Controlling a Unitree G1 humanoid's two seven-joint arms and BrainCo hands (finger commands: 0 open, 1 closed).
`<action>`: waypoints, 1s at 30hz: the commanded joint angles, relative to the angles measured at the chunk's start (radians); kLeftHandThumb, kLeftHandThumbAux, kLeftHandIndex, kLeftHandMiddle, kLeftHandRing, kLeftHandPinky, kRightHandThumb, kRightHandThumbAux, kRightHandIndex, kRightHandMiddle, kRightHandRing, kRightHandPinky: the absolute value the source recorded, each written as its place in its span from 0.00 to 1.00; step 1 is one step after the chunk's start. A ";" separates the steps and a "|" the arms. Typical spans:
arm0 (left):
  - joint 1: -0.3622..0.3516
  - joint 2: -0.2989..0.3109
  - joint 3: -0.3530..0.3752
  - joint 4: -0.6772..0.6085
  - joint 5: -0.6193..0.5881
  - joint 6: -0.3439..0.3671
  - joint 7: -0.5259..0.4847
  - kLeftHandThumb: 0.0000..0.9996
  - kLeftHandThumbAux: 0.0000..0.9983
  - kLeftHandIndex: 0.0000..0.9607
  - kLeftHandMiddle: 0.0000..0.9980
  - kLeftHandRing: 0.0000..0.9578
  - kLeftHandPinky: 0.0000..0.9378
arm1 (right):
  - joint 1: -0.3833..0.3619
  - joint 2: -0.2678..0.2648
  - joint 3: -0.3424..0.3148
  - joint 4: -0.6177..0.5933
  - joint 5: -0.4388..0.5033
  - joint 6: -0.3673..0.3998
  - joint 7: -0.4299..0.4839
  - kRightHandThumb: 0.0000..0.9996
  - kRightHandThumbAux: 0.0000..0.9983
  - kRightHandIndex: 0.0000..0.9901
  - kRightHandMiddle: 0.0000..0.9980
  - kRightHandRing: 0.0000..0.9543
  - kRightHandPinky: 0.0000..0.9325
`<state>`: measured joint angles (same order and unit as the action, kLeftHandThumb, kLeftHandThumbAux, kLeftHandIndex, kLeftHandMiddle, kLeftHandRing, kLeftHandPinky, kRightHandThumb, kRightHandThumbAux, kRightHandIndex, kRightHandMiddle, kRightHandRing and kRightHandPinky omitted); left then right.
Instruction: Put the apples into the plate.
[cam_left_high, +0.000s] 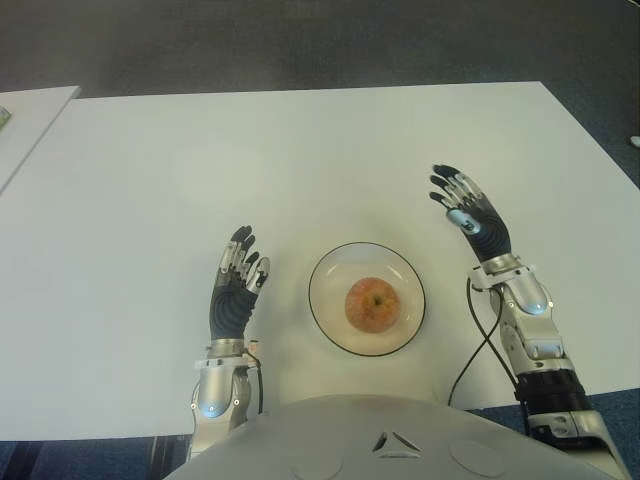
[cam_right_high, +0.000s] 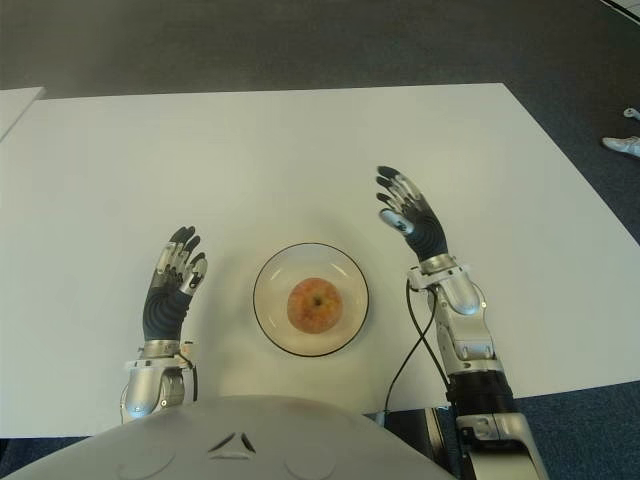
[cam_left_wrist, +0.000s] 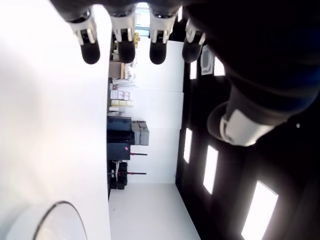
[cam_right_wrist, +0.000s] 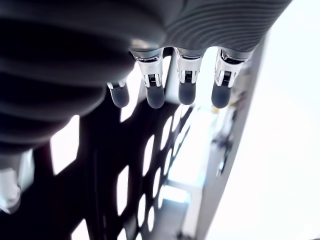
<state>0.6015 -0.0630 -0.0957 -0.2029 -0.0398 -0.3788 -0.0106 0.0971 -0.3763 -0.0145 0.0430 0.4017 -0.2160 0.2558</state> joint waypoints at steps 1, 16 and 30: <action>-0.006 0.002 0.017 0.033 -0.009 0.023 0.004 0.23 0.61 0.05 0.01 0.01 0.04 | 0.073 0.044 -0.041 -0.014 0.022 0.093 -0.015 0.16 0.47 0.12 0.09 0.04 0.05; -0.021 0.024 0.056 0.093 0.013 -0.019 -0.005 0.18 0.63 0.04 0.01 0.00 0.04 | 0.128 0.087 -0.054 0.002 -0.188 -0.020 -0.023 0.10 0.49 0.06 0.03 0.00 0.00; -0.013 0.040 0.080 0.133 -0.013 -0.035 -0.020 0.19 0.63 0.03 0.00 0.00 0.03 | 0.168 0.153 -0.059 0.078 -0.243 -0.121 -0.024 0.09 0.57 0.02 0.00 0.00 0.00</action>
<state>0.5823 -0.0325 -0.0198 -0.0938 -0.0483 -0.4107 -0.0161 0.2438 -0.2509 -0.0696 0.1081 0.1761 -0.3146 0.2457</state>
